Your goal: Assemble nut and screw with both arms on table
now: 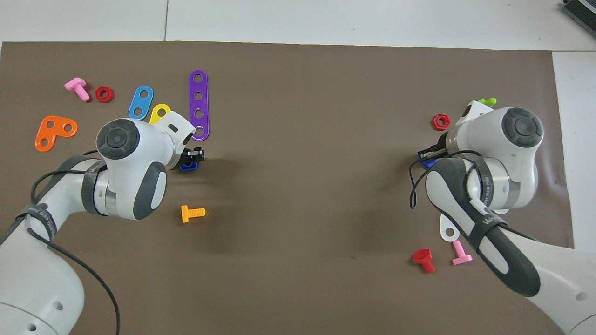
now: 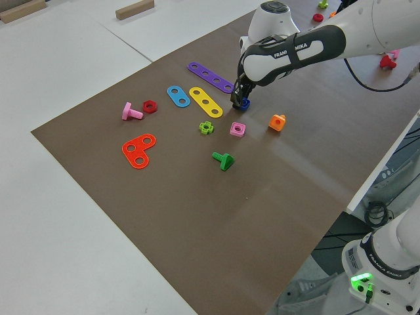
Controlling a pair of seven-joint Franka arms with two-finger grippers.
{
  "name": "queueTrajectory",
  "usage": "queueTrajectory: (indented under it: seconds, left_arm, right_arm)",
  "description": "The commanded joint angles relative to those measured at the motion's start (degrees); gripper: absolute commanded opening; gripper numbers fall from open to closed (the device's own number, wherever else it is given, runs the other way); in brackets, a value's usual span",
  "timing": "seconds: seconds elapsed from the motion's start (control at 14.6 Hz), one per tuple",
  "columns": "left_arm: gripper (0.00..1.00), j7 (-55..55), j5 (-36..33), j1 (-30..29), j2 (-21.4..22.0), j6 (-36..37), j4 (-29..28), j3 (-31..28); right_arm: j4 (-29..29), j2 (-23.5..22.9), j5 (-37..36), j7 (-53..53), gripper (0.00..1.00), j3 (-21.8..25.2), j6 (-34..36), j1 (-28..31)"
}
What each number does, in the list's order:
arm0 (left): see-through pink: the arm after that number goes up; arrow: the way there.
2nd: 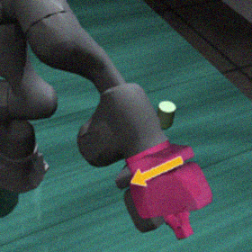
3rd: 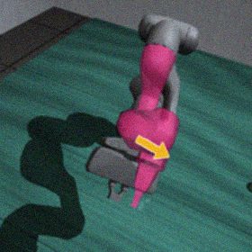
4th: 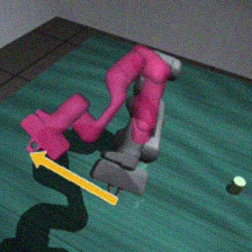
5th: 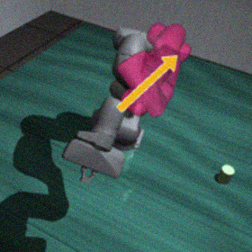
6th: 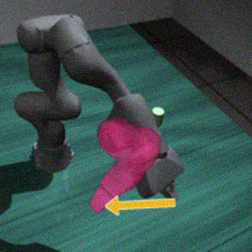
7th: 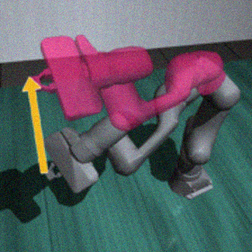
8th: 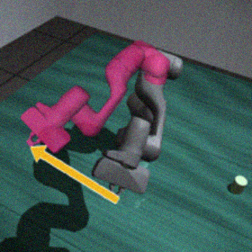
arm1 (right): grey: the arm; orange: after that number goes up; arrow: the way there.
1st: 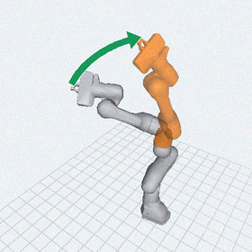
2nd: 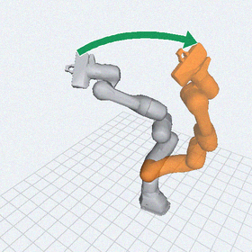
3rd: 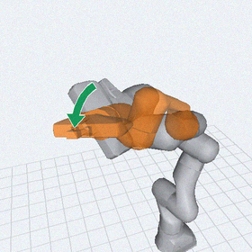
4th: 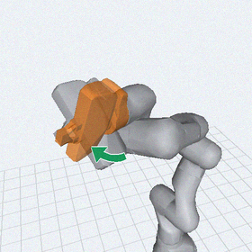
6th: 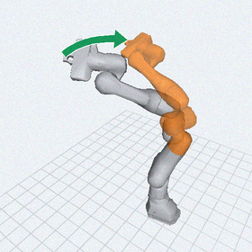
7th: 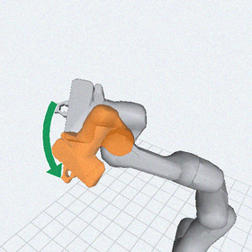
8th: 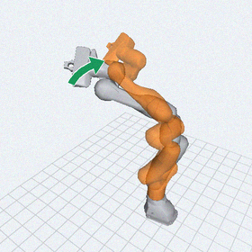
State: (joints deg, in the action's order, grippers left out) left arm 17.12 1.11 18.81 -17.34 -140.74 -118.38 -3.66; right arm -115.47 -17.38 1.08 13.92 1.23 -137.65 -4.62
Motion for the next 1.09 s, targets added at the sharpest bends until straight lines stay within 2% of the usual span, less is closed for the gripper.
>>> queueTrajectory:
  seconds: [0.0,0.07,0.27,0.48,0.68,0.89,1.02]
  left_arm:
    - [0.29,0.02,0.83,0.79,1.08,2.40,-0.10,-0.65]
    - [0.23,0.01,0.83,0.79,1.08,2.40,0.08,-0.65]
    - [0.16,0.01,0.83,0.70,0.38,6.24,4.28,-0.65]
    - [0.14,0.10,0.83,0.18,-1.03,16.09,12.19,-0.73]
    - [0.12,-0.25,0.74,-0.35,-0.68,18.48,14.05,-0.91]
    - [0.10,-0.60,0.83,-1.84,-0.33,22.86,17.73,-1.35]
    - [0.10,-0.69,0.83,-2.11,-0.50,26.29,20.90,-1.35]
  right_arm:
    - [2.69,0.23,1.38,-2.48,0.00,-0.44,0.27,0.23]
    - [3.75,0.67,1.38,-4.85,0.00,-0.44,0.36,-1.34]
    - [9.10,0.59,0.77,-15.03,0.00,-0.35,2.29,-7.66]
    - [11.83,-0.20,0.50,-24.79,0.00,-0.35,0.20,-14.96]
    - [16.57,-2.74,0.42,-36.65,0.00,-0.35,-0.25,-20.94]
    - [18.70,-4.59,0.59,-40.37,0.00,-0.44,-0.42,-24.11]
    - [20.35,-7.91,0.25,-44.40,0.00,-0.35,-1.21,-27.27]
